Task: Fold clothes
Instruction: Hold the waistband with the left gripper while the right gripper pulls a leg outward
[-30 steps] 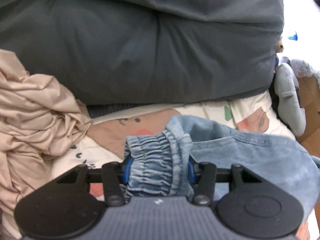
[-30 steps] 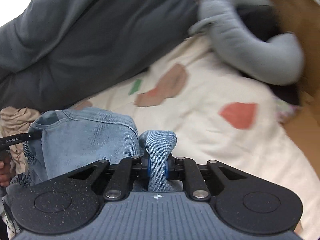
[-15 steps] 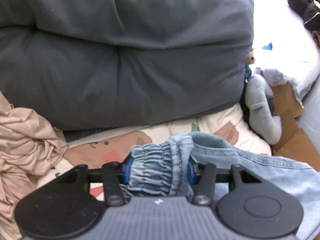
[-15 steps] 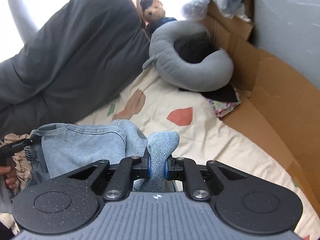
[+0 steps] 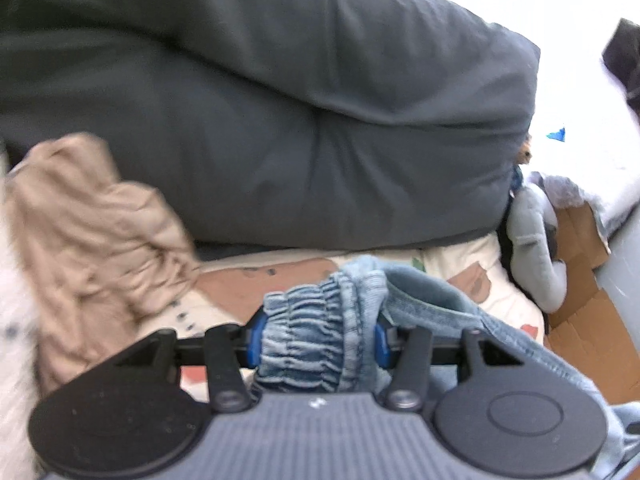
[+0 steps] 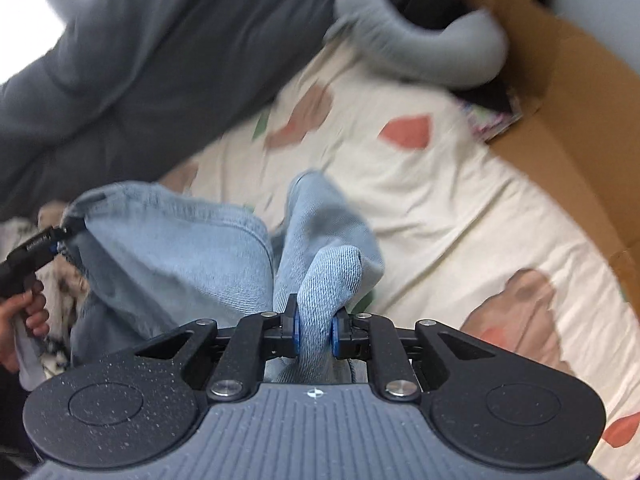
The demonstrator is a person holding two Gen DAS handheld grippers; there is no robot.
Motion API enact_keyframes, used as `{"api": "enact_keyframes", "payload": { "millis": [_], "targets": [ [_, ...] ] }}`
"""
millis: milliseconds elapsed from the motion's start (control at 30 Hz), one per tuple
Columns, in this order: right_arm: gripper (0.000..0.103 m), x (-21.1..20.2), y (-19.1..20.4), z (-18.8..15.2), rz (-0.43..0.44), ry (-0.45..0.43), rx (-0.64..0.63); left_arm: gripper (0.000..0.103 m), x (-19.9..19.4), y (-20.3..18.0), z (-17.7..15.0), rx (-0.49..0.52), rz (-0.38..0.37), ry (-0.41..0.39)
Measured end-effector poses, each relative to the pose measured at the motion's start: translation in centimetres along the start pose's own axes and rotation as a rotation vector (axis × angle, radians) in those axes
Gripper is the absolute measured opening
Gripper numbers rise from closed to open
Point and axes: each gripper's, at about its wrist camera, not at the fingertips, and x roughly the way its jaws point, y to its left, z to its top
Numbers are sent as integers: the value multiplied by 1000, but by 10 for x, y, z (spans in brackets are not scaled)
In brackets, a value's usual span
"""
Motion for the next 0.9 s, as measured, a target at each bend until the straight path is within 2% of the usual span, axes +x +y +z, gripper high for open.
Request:
{"api": "enact_keyframes", "payload": {
  "millis": [233, 367, 467, 667, 900],
  "targets": [
    [19, 40, 12, 6, 46, 211, -106, 52, -35, 37, -28, -90, 43, -19],
    [26, 60, 17, -4, 57, 308, -189, 52, -49, 53, -52, -146, 52, -39],
    [32, 70, 17, -15, 46, 360, -191, 52, -56, 63, -66, -195, 64, -42],
    [47, 61, 18, -8, 41, 347, -205, 52, -56, 75, -73, -212, 78, -27],
    [48, 62, 5, 27, 14, 241, -202, 52, -48, 76, -71, -204, 88, -20]
  ]
}}
